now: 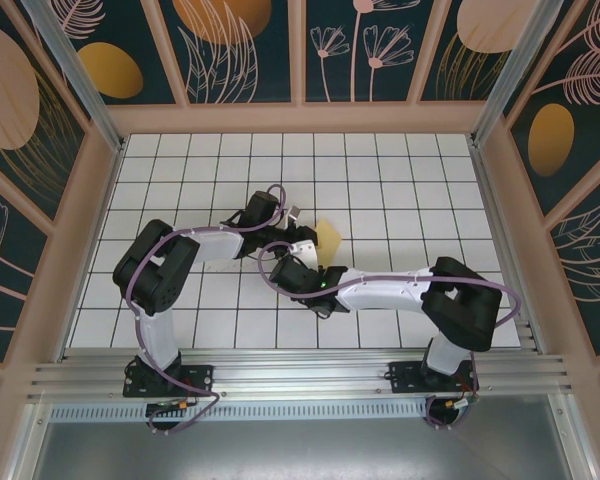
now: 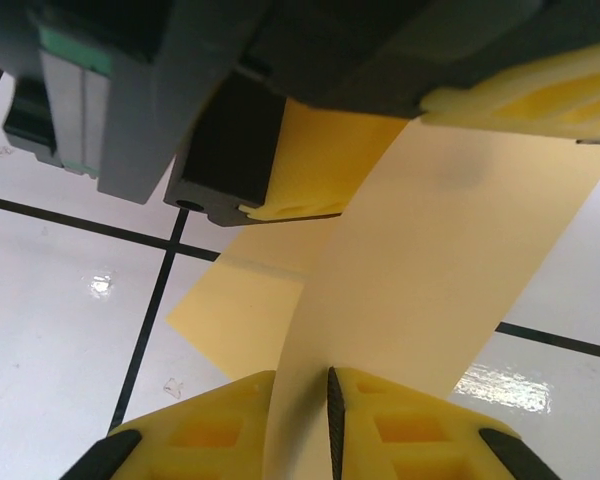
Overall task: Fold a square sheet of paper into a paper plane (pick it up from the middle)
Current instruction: Fold the triangle a second time at the center of the table.
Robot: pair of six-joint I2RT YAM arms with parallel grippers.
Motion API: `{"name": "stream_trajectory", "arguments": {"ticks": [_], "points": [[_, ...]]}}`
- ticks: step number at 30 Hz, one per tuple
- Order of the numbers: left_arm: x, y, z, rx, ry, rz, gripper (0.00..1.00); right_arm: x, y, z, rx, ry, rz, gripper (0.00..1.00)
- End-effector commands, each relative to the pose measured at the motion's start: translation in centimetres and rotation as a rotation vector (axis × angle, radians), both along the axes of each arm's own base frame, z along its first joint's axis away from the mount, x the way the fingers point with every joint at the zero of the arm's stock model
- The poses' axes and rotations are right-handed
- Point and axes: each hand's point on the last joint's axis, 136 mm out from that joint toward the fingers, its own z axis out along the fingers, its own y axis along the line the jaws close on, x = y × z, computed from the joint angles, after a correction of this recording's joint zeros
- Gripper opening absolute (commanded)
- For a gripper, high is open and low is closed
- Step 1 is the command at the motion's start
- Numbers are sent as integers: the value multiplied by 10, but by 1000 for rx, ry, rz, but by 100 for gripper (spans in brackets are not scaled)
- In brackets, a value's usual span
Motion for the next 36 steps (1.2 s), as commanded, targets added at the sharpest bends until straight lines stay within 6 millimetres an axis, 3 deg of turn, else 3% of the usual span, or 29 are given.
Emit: {"name": "stream_trajectory", "arguments": {"ticks": [1,3,13,15,20,26,33,36], "points": [[2,-5,8,-7,-31,-20,44,6,6,4,21,-20,-3,24],[2,-5,8,-7,-29,-21,44,6,6,2,21,-18,0,23],[8,1,6,51,-58,6,44,4,-1,3,27,-16,-11,0],[11,6,4,98,-82,20,47,3,-1,5,63,-6,-2,0],[23,35,-5,270,-151,127,52,-3,5,9,289,90,85,0],[22,57,-8,360,-185,190,55,-4,-5,15,542,180,150,0],[13,53,0,316,-204,142,43,1,-21,12,637,231,185,0],[-2,57,-14,321,-168,121,36,2,-23,14,665,243,208,0]]}}
